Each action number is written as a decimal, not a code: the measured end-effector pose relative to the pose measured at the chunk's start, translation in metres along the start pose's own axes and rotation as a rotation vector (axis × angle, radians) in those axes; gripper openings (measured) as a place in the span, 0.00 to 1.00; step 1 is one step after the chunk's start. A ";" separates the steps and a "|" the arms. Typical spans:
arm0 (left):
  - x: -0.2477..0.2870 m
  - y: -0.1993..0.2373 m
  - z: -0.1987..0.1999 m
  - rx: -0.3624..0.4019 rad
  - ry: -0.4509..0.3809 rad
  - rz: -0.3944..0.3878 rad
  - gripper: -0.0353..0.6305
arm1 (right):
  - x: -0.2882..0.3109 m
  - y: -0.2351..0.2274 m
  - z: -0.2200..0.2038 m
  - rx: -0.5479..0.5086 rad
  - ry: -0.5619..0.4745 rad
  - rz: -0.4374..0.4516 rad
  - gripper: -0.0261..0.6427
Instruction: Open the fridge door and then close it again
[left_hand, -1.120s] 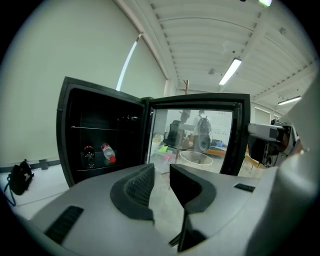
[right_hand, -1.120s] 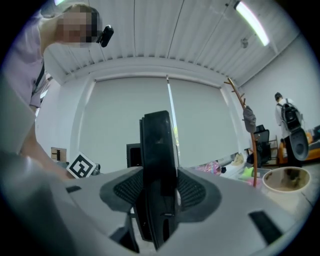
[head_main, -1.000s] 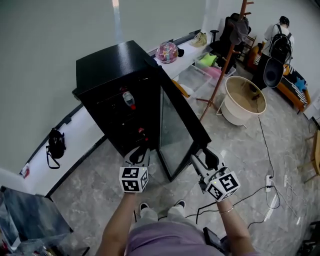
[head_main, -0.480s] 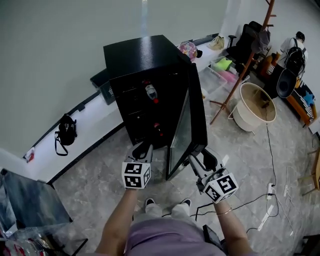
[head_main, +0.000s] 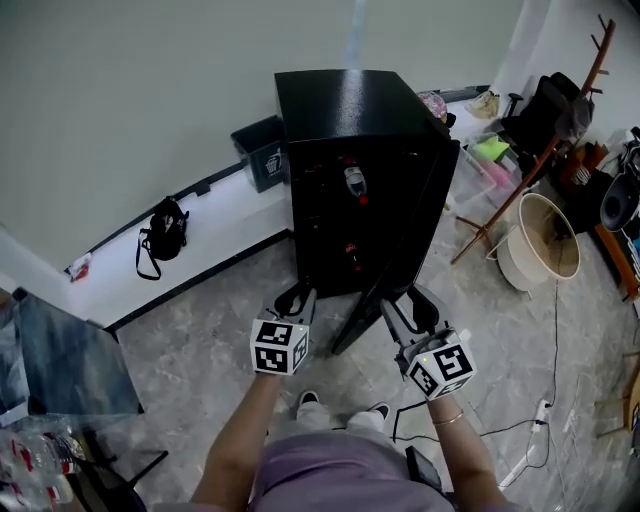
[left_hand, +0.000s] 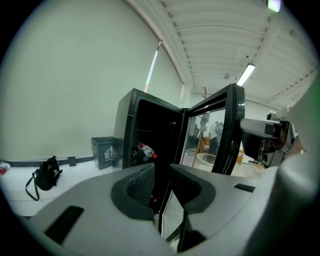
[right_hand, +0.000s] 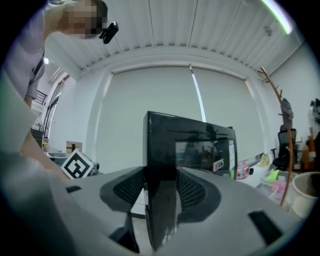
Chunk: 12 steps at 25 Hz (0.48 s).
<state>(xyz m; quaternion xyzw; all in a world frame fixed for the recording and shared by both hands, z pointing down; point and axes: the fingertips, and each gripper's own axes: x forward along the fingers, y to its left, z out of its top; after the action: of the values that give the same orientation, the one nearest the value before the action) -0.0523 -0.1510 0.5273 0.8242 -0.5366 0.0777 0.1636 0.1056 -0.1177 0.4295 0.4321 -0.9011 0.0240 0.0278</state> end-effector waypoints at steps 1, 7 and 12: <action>-0.002 0.002 -0.001 -0.001 -0.001 -0.008 0.19 | 0.008 0.004 0.001 -0.006 0.003 0.003 0.36; -0.006 0.011 -0.003 0.004 -0.001 -0.037 0.19 | 0.053 0.022 0.001 -0.010 0.016 0.002 0.35; -0.002 0.009 -0.003 0.011 -0.009 -0.096 0.19 | 0.087 0.032 0.002 0.008 0.028 0.029 0.33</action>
<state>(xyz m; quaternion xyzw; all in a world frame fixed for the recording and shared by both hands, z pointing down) -0.0609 -0.1520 0.5308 0.8503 -0.4966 0.0690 0.1603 0.0265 -0.1653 0.4333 0.4187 -0.9067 0.0339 0.0383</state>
